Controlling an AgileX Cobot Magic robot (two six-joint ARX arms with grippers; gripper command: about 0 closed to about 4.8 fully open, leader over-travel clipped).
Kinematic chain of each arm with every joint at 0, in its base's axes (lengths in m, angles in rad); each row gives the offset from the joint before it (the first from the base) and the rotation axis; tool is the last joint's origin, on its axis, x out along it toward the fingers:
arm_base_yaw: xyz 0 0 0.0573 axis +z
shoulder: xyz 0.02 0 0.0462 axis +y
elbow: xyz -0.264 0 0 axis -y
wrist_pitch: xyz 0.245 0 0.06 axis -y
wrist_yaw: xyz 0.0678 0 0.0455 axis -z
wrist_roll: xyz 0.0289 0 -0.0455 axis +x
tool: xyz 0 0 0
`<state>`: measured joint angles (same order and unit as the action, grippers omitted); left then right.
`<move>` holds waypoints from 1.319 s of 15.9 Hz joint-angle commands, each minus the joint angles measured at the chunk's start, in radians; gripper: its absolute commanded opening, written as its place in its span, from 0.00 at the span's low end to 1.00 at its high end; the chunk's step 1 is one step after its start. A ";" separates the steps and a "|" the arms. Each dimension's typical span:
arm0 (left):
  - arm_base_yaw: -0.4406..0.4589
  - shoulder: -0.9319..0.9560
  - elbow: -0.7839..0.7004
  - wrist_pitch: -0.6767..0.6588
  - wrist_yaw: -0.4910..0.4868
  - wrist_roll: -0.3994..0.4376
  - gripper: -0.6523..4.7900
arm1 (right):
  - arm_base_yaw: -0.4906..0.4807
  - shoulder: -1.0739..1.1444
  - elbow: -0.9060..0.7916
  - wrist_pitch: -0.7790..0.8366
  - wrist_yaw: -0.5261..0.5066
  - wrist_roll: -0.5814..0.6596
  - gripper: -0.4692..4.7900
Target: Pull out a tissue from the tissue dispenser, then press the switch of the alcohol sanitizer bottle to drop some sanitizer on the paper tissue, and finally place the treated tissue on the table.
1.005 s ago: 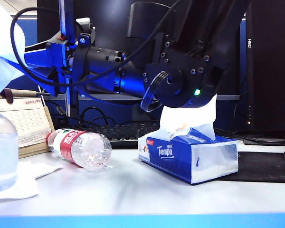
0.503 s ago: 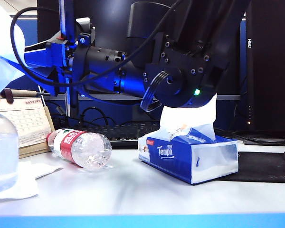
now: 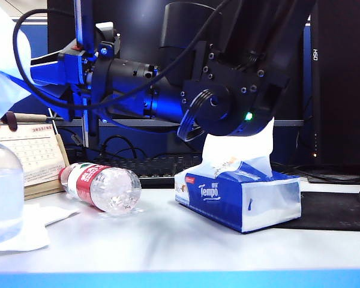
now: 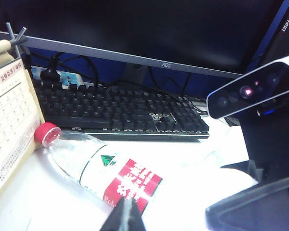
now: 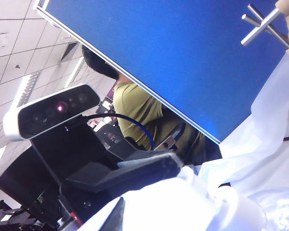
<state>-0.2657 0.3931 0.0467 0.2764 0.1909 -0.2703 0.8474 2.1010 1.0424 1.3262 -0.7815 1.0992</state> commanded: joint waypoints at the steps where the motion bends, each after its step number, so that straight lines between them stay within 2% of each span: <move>1: 0.000 0.021 -0.015 -0.138 0.037 -0.018 0.11 | 0.003 -0.005 0.005 0.027 -0.003 -0.004 0.08; 4: 0.000 0.021 0.063 -0.151 0.032 0.027 0.11 | 0.002 -0.005 0.005 0.038 -0.005 -0.003 0.08; 10: 0.000 0.021 0.287 -0.275 -0.021 0.179 0.11 | 0.000 -0.005 0.005 0.043 -0.005 0.001 0.08; 14: 0.000 0.021 0.453 -0.337 -0.117 0.272 0.11 | -0.009 -0.005 0.005 0.044 -0.007 0.001 0.08; 16: 0.000 0.021 0.517 -0.360 -0.159 0.290 0.11 | -0.038 -0.005 0.005 0.070 -0.063 0.002 0.08; 21: 0.000 -0.023 0.541 -0.344 -0.328 0.348 0.11 | -0.147 -0.015 0.005 0.088 -0.163 0.054 0.08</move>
<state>-0.2661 0.3870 0.5804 -0.0902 -0.1055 0.0677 0.7074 2.1002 1.0428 1.3941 -0.9123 1.1484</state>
